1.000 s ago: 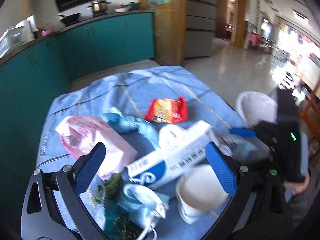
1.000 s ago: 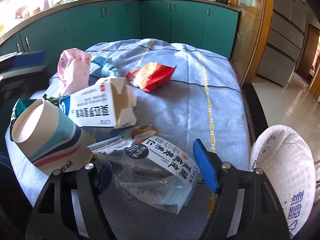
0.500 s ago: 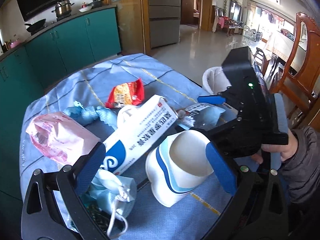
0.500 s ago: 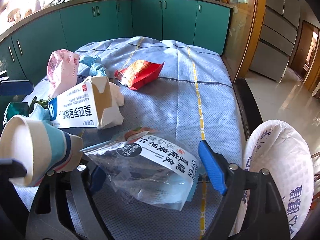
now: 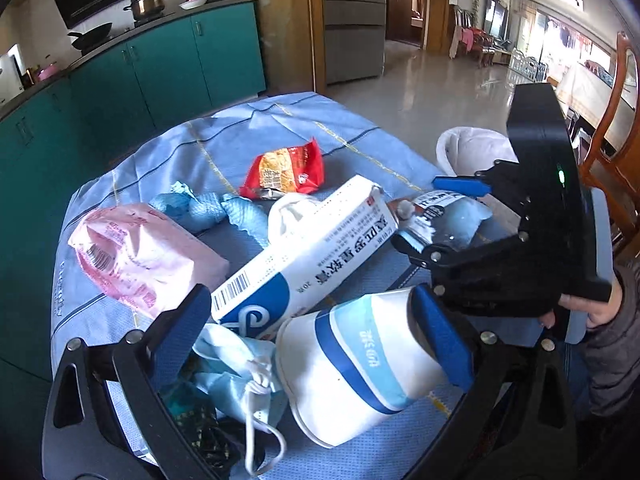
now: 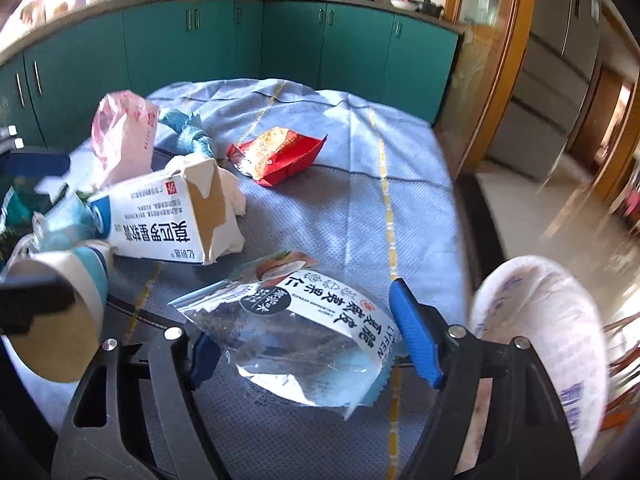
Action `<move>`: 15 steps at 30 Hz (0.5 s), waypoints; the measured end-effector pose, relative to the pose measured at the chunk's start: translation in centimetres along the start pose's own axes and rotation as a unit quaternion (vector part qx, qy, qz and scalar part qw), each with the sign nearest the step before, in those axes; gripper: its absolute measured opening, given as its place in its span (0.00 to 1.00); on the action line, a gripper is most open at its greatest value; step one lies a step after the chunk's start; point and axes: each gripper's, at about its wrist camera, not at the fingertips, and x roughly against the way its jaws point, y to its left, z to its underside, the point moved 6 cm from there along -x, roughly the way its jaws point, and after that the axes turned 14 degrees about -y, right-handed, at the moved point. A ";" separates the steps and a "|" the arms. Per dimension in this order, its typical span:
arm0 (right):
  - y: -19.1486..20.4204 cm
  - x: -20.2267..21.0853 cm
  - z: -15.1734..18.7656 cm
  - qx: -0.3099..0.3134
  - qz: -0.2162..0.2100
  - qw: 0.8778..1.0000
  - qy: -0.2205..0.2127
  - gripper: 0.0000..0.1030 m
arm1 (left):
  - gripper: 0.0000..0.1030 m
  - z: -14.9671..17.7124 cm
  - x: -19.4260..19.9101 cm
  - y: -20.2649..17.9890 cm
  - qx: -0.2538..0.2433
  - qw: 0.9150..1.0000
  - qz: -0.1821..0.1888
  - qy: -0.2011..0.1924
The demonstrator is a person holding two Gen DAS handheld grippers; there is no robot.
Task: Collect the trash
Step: 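Grasp the white paper cup with the left gripper while the right grasps the clear snack bag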
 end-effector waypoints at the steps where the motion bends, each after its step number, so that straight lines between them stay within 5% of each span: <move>1: 0.2 0.2 0.0 0.013 0.009 1.000 -0.002 0.73 | 0.97 -0.1 0.1 0.0 -0.001 1.000 0.000 -0.001; 7: 1.1 0.7 0.5 0.056 0.030 0.998 0.007 0.73 | 0.97 0.0 0.6 -1.2 -0.034 0.999 0.015 -0.007; 15: -0.4 -0.1 1.5 0.004 -0.005 0.999 0.039 0.73 | 0.97 1.2 1.0 -3.1 -0.075 0.995 0.065 -0.007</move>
